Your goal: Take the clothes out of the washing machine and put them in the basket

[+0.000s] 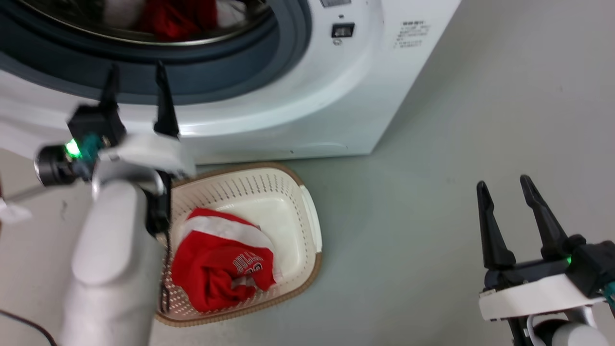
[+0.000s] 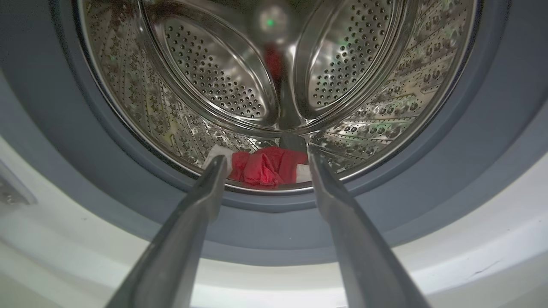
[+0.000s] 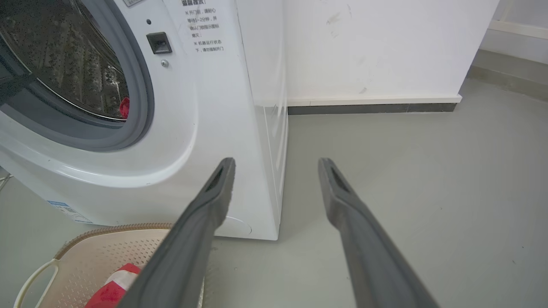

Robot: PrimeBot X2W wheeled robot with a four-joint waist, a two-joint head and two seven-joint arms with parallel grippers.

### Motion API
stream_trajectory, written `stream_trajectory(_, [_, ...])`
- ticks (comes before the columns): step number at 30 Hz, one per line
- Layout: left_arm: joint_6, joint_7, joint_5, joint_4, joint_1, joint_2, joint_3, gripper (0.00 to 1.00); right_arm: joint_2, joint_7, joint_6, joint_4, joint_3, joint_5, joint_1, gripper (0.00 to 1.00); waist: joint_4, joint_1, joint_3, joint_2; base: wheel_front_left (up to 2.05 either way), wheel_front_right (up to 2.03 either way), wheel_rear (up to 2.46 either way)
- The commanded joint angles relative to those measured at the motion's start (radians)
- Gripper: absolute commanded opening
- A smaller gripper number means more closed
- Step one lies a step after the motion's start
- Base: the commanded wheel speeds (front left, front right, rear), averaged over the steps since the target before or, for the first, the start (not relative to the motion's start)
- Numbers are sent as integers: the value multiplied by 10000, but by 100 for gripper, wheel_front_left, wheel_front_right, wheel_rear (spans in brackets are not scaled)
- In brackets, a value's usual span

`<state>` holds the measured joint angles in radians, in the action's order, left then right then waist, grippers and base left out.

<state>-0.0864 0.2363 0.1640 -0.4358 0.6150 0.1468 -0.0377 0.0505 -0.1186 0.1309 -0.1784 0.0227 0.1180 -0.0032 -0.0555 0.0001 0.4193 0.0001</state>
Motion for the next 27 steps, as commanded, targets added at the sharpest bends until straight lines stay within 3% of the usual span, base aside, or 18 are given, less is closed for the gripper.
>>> stream_trajectory(1, [63,-107,28,-199,439,153,37,100,-7,-81,-3,63,56,72,-229,100,-339,-1,567,-1,0,0,0])
stream_trajectory(5, [342,-644,-2,-1525,2261,935,131,100,-9,-384,-3,498,362,286,-776,100,-930,-1,1393,-1,0,0,0])
stream_trajectory(15, [778,-2176,-231,-3427,4941,2478,78,100,-10,-955,-3,1312,956,793,-1459,100,-2046,-1,2374,-1,0,0,0])
stream_trajectory(27, [1262,-5096,-662,-4520,6985,4085,-376,100,-10,-1362,-3,1971,1681,1387,-1865,100,-3159,-1,3095,-1,0,0,0])
